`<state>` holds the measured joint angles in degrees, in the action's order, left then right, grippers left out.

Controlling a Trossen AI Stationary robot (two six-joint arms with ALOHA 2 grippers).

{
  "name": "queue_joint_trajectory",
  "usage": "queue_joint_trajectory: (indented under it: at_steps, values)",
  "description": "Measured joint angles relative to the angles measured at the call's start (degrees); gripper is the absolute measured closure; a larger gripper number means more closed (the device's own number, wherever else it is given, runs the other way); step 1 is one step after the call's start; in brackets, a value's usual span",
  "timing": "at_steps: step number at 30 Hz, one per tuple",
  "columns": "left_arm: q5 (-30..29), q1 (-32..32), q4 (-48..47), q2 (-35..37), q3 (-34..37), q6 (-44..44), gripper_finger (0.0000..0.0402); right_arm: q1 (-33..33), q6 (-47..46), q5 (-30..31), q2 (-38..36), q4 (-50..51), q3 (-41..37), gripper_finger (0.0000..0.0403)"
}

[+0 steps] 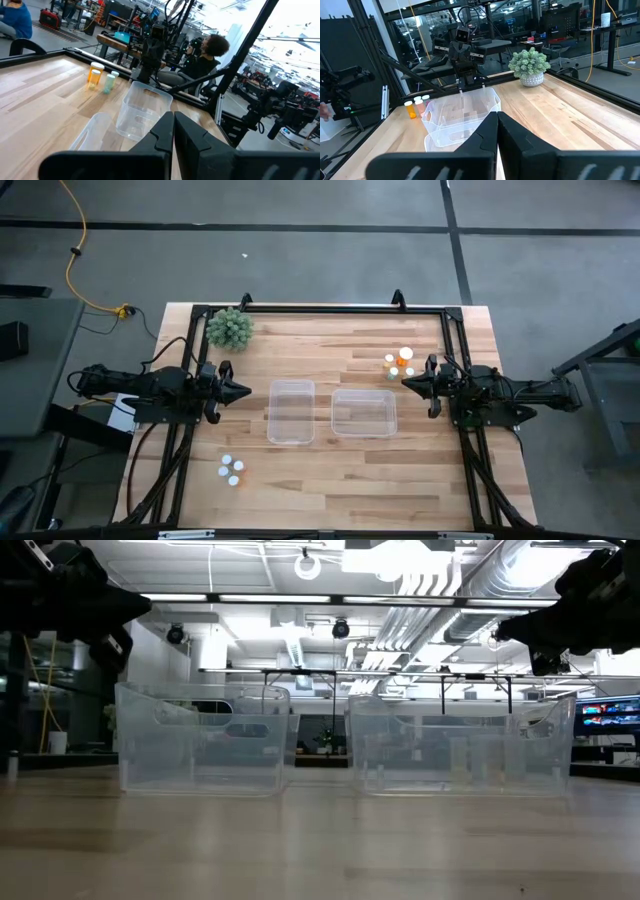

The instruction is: Pick and place medicine bottles into bin by pill shape (circle, oval)

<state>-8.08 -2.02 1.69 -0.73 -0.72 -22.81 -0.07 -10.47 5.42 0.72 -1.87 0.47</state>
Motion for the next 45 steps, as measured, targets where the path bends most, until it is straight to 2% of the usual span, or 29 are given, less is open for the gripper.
queue_joint_trajectory:
  at_steps: [15,19,21,25,29,34,38,41,45]
  values:
    - [-0.5,0.0,0.3,0.0,0.0,0.0,0.0398,0.0,0.0,0.0,0.0,0.0,0.0,0.0402]
    - [-3.7,0.0,3.8,0.0,0.0,-2.5,0.0398,0.0,0.0,0.0,0.0,0.0,0.0,0.0402]
    - [-3.5,-0.1,6.3,-0.2,0.0,-4.3,0.0396,0.0,0.0,0.0,0.0,0.0,0.0,0.0402]
    - [-1.1,-1.8,11.9,-2.9,0.0,-6.0,0.0370,0.0,0.0,0.0,0.0,0.0,0.0,0.0402]
    - [-1.4,-4.0,16.2,-8.0,-1.1,-3.2,0.0315,0.0,0.0,0.0,0.0,0.0,0.0,0.0402]
    - [-1.8,-6.1,16.5,-16.3,-7.9,1.9,0.0234,0.0,0.0,0.0,0.0,0.0,0.0,0.0402]
    - [0.4,-8.0,14.1,-23.6,-16.4,5.9,0.0187,0.0,0.0,0.0,0.0,0.0,0.0,0.0402]
    - [0.8,-10.0,5.9,-28.9,-24.4,8.4,0.0169,0.0,0.0,0.0,0.0,0.0,0.0,0.0402]
    - [-0.6,-13.5,-11.5,-36.1,-35.6,9.5,0.0163,0.0,0.0,0.0,0.0,0.0,0.0,0.0402]
